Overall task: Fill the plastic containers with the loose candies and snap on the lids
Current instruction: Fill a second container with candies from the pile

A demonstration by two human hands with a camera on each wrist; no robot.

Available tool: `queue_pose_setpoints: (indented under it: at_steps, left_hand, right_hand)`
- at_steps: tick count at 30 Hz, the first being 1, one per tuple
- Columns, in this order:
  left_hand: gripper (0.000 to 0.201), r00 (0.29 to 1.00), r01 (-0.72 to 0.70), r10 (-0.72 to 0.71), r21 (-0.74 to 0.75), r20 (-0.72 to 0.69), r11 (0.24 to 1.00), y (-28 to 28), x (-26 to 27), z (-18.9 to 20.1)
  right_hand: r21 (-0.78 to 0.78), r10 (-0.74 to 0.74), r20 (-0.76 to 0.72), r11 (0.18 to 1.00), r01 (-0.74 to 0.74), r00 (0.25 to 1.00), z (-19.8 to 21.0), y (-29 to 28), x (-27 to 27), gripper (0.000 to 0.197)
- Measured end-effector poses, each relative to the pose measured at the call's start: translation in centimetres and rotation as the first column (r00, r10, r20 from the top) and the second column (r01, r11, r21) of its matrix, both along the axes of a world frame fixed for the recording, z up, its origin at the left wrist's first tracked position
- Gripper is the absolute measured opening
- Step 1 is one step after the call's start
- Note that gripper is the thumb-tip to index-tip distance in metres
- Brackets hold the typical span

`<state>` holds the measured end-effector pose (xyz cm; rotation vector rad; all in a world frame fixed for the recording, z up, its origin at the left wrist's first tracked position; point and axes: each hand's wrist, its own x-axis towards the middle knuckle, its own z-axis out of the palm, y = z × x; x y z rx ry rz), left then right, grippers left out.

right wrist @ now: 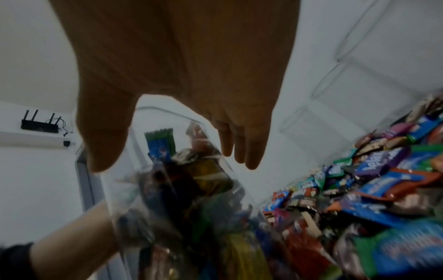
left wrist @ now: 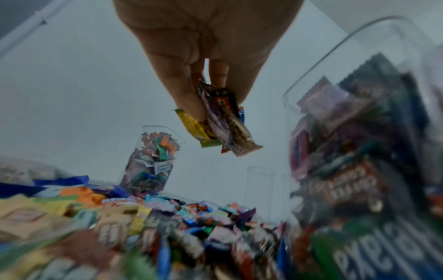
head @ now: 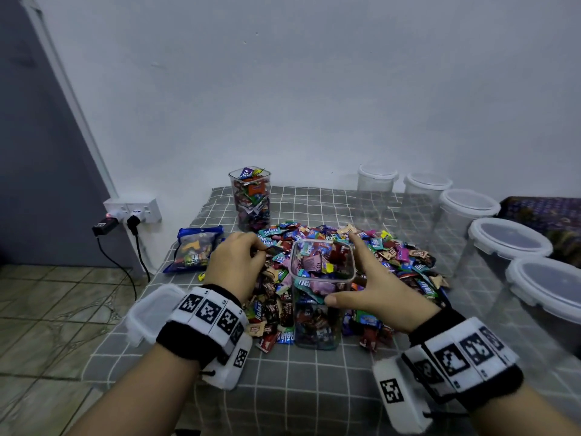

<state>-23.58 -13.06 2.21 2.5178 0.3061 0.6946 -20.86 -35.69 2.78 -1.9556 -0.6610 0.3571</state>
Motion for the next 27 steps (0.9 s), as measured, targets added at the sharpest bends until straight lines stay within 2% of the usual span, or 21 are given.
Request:
queue_pose_setpoints:
  at_steps: [3, 5, 12, 16, 19, 22, 27]
  left_hand:
    - [0.006, 0.997, 0.001, 0.002, -0.036, 0.082, 0.999, -0.4, -0.4, 1.6]
    - [0.005, 0.992, 0.022, -0.012, -0.078, 0.129, 0.997, -0.8, -0.5, 3.0]
    - [0.008, 0.951, 0.220, -0.158, -0.220, 0.267, 0.950, -3.2, -0.9, 7.2]
    - [0.019, 0.936, 0.321, -0.261, -0.268, 0.235, 0.909, -4.8, -0.6, 7.2]
    - [0.017, 0.931, 0.354, -0.321, -0.216, 0.173, 0.910, -5.8, -0.4, 6.7]
    - [0.007, 0.927, 0.370, -0.361, -0.087, 0.098, 0.925, -6.4, -0.4, 6.3]
    - [0.007, 0.938, 0.346, -0.346, 0.033, 0.025, 0.938, -5.9, -0.5, 6.4]
  right_hand:
    - [0.096, 0.032, -0.054, 0.995, -0.027, 0.998, -0.8, 0.2, 0.1, 0.085]
    - [0.115, 0.035, -0.059, 0.993, -0.028, 0.998, -0.8, 0.1, 0.0, 0.072]
    - [0.099, 0.023, -0.047, 0.995, -0.018, 0.999, -0.8, -0.1, 0.1, 0.069]
    - [0.124, 0.020, -0.060, 0.992, -0.012, 0.998, -0.9, -0.1, 0.0, 0.068]
    - [0.111, 0.015, -0.048, 0.994, -0.009, 0.999, -0.9, -0.1, 0.0, 0.069]
    - [0.099, 0.018, -0.029, 0.995, -0.015, 0.999, -0.9, -0.1, 0.0, 0.070]
    - [0.114, 0.019, -0.039, 0.993, -0.014, 0.999, -1.0, -0.1, 0.0, 0.071]
